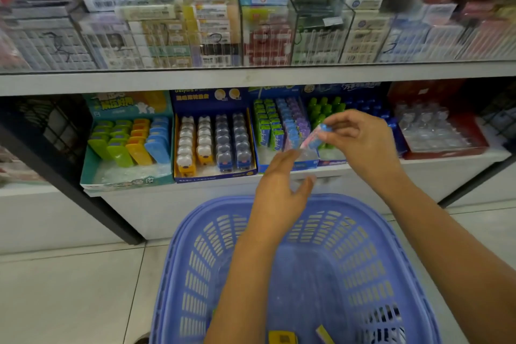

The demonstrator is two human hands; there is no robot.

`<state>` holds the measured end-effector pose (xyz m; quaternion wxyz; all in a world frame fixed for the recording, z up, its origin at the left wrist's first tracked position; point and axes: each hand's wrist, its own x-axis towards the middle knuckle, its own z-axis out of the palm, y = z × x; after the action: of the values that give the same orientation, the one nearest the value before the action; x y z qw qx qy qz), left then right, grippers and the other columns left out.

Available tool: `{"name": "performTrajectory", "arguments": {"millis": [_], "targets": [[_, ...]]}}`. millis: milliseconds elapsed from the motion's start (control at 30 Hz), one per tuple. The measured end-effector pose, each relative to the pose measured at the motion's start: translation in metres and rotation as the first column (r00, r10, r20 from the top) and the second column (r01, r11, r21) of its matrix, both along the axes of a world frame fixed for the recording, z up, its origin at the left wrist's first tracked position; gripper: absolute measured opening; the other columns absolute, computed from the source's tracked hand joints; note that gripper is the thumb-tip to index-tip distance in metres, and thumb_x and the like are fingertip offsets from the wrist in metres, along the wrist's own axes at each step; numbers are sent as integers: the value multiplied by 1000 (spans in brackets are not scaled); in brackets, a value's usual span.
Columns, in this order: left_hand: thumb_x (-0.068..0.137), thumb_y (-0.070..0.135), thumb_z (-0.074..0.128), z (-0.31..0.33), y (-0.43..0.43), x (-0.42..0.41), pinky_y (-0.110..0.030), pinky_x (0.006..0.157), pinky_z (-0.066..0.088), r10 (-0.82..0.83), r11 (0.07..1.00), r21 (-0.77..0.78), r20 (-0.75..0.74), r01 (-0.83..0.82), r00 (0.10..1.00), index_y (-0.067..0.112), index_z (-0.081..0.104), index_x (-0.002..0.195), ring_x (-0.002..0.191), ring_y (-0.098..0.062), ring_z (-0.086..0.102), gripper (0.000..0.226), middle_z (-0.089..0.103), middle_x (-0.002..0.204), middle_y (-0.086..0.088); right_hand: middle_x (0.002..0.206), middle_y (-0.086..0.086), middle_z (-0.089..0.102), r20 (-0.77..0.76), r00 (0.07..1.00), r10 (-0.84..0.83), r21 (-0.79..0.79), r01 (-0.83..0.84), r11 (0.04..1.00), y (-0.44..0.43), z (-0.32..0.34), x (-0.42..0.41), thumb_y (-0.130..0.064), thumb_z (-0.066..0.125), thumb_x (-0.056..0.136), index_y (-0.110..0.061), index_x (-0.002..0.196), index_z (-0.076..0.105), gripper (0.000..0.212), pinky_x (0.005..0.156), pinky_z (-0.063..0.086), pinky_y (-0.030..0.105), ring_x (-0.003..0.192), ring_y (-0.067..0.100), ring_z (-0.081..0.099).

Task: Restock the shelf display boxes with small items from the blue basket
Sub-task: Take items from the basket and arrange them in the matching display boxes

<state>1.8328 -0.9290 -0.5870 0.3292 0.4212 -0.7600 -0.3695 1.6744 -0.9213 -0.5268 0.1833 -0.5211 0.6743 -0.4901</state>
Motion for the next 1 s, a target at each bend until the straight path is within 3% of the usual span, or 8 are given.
{"name": "performTrajectory", "arguments": {"millis": [100,167,433,767,867,1000], "targets": [[94,33,55,-14,-6,-11,-28,119,11,15,998,-55,295,1,955,11,21,150,148,-17,5,70,17,159,-2,83,-14,66,-77,996,55,29,-53,998,-19,-6,-8,-14,74,78,-24,86,66,15,68,49,5,75,-2,63],[94,31,54,-23,-6,-13,-27,120,6,59,995,-94,373,-26,926,10,14,151,148,-18,2,74,12,159,-4,80,-15,63,-102,991,90,46,-86,995,-30,-14,-7,-13,75,77,-21,87,67,15,68,47,3,74,-2,61],[95,26,53,-34,-6,-11,-25,120,7,93,989,-139,334,-48,938,13,15,151,147,-15,5,70,14,159,0,76,-14,66,-61,972,226,114,-218,969,-44,-25,-18,-11,78,74,-27,81,68,20,67,50,5,68,-11,63],[95,23,54,-42,-9,-7,-22,117,9,65,992,-119,273,-33,960,18,18,151,147,-12,6,67,15,159,4,80,-10,67,-49,968,246,87,-241,967,-44,-27,-13,-8,76,75,-17,89,71,17,72,53,10,73,-7,64],[95,22,54,-43,-9,-7,-24,118,12,66,992,-118,266,-35,962,19,18,151,147,-11,6,67,15,159,5,84,-5,69,-66,967,247,89,-241,966,-43,-31,-12,-10,76,75,-15,90,72,16,76,55,15,77,1,66],[95,21,54,-43,-9,-7,-26,118,14,64,991,-131,264,-30,962,20,18,151,147,-12,7,67,17,158,4,94,8,69,-305,901,309,92,-295,951,-43,-35,-6,-10,75,76,-5,93,73,18,79,53,16,78,10,63]]}}
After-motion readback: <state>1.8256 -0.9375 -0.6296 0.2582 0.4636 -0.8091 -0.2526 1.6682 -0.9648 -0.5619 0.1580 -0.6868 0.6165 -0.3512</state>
